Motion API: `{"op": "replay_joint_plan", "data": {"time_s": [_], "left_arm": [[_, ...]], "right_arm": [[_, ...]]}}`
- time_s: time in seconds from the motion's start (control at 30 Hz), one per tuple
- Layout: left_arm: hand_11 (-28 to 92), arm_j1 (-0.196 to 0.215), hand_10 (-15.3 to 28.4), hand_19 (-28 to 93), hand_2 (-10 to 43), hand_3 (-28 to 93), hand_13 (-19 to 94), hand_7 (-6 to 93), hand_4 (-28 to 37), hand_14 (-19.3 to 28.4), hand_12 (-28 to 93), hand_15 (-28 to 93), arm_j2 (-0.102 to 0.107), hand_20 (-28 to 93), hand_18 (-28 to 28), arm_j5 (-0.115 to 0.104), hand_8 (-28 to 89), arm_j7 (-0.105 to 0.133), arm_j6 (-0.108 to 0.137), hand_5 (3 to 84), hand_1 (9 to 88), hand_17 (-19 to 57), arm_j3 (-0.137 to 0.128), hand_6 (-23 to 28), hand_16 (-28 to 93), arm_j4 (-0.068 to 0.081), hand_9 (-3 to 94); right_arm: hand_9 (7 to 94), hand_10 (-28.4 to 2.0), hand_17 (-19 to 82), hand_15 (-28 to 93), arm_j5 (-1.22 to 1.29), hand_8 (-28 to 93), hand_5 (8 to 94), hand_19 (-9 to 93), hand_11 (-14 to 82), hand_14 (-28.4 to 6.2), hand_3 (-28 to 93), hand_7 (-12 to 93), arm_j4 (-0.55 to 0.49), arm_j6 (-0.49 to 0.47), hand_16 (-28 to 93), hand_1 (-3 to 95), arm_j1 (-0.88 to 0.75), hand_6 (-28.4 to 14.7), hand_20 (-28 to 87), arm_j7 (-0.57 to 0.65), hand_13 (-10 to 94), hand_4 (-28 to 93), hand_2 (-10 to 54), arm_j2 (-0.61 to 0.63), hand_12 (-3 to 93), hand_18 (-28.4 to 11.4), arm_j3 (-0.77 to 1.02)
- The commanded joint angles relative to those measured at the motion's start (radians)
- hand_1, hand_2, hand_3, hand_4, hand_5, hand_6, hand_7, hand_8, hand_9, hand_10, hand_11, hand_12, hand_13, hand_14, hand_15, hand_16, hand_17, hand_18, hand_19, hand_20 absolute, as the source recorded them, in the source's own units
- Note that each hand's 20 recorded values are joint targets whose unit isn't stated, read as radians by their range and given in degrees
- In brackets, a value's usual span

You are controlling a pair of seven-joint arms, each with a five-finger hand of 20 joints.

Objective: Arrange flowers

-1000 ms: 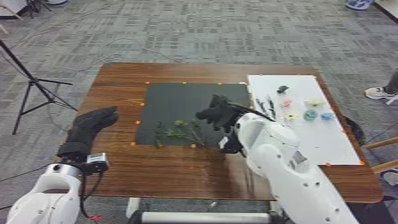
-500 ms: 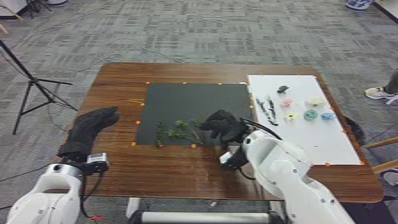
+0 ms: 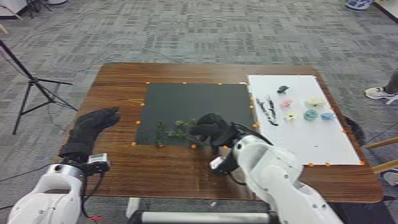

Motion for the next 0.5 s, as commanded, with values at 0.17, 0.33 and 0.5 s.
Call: {"op": "replay_joint_plan", "data": {"time_s": [0.17,0.33,0.5], "left_arm": [[19,0.0,14.4,8,1.1,67,34,14.9,-26.3,18.5,11,18,-0.007,15,13.7,0.0,-8,-0.012,-0.018,46.5,20.8,0.4,0.004,4.5,1,-0.002,47.7],[19,-0.001,14.5,8,1.1,67,34,14.8,-26.3,18.5,11,18,-0.005,15,13.7,0.0,-8,-0.016,-0.022,46.6,20.8,0.4,0.005,4.5,1,-0.001,47.7],[19,-0.005,14.4,8,1.1,67,34,15.0,-26.2,18.5,11,18,-0.005,15,13.7,0.002,-8,-0.017,-0.026,46.6,20.8,0.4,0.011,4.5,1,0.0,47.7]], "right_arm": [[67.3,-20.1,62,50,0.019,-13,49.7,93,8.5,-4.5,66,65,-0.013,-0.04,30,16.8,-0.027,-10.1,52,-0.003,94,-4,10.8,-0.014,11.9,-17.5,-0.005],[67.6,-20.2,62,50,0.054,-14,51.3,93,8.5,-4.5,66,66,-0.023,-0.031,29,17.0,-0.025,-10.0,52,-0.01,94,-4,10.9,-0.024,11.8,-17.6,0.005],[67.9,-20.2,62,50,0.078,-14,51.4,93,8.6,-4.6,66,66,-0.038,0.014,29,17.0,-0.034,-9.9,52,-0.033,94,-4,10.9,-0.023,11.9,-17.7,0.017]]}}
